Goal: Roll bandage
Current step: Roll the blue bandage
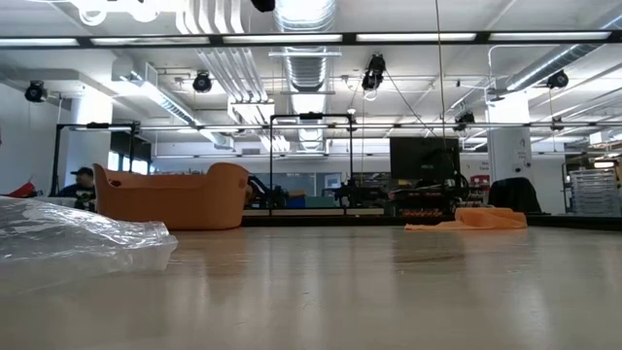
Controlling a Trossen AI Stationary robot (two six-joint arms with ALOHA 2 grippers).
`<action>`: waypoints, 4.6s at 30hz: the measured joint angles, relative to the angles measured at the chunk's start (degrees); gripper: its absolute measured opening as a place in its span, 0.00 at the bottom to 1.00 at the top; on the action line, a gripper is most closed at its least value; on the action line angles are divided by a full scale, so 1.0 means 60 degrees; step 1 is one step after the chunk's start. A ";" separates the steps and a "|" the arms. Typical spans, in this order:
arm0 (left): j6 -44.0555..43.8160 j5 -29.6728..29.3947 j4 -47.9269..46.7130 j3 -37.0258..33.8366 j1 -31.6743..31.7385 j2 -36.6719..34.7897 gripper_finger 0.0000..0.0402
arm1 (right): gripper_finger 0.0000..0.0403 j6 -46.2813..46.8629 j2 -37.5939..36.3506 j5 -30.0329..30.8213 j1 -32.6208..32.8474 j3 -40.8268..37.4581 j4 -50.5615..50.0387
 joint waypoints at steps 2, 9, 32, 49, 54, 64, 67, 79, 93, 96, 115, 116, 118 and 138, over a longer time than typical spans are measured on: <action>-0.0032 0.0031 -0.0055 0.0000 -0.0184 0.0000 0.00 | 0.01 0.0006 -0.0008 -0.0019 0.0002 0.0000 0.0001; -0.0239 0.0059 0.0541 0.0000 -0.0497 0.0000 0.00 | 0.01 -0.0159 0.0012 -0.0016 0.0002 0.0000 -0.0008; -0.0960 -0.1955 0.4768 -0.0011 -0.0337 -0.0004 0.00 | 0.01 0.0966 0.0547 -0.0005 -0.0001 0.0003 -0.0691; -0.0857 -0.2732 0.2831 -0.0011 0.0426 -0.0685 0.50 | 0.01 0.1484 0.0655 -0.1538 0.0000 -0.0011 -0.0769; -0.1601 -0.2432 0.2180 -0.0011 0.0427 -0.0688 0.70 | 0.01 0.1522 0.0788 -0.1520 -0.0001 -0.0011 -0.0751; -0.1863 -0.3163 -0.0484 0.0280 0.0564 -0.1167 0.79 | 0.01 0.2120 0.1096 -0.1243 -0.0001 -0.0011 -0.0730; -0.1582 -0.3188 -0.1911 0.0793 0.0550 -0.1445 0.77 | 0.01 0.2234 0.1087 -0.1254 -0.0001 0.0084 -0.0742; -0.0461 -0.1728 -0.6372 0.2832 0.0477 -0.1003 0.71 | 0.01 0.2533 0.0987 -0.1998 0.0006 0.0328 -0.0844; 0.0818 0.1714 -0.7340 0.3005 0.0351 -0.0787 0.65 | 0.01 0.2446 0.0974 -0.2842 0.0024 0.0455 -0.0693; 0.0912 0.1747 -0.7505 0.2984 0.0297 -0.0787 0.65 | 0.01 0.2373 0.0976 -0.2906 0.0028 0.0452 -0.0475; 0.0949 0.1705 -0.7137 0.2932 0.0087 -0.0790 0.67 | 0.01 0.2453 0.0969 -0.3378 0.0028 0.0448 -0.0334; 0.0946 0.1701 -0.7094 0.2932 0.0087 -0.0787 0.68 | 0.01 0.2453 0.0969 -0.3378 0.0028 0.0448 -0.0334; 0.0937 0.1700 -0.6860 0.2932 0.0087 -0.0787 0.70 | 0.01 0.2449 0.0969 -0.3378 0.0028 0.0444 -0.0338; 0.0634 0.1708 -0.7434 0.2932 0.0069 -0.1559 0.85 | 0.01 0.2547 0.0859 -0.3352 0.0028 0.0437 -0.0341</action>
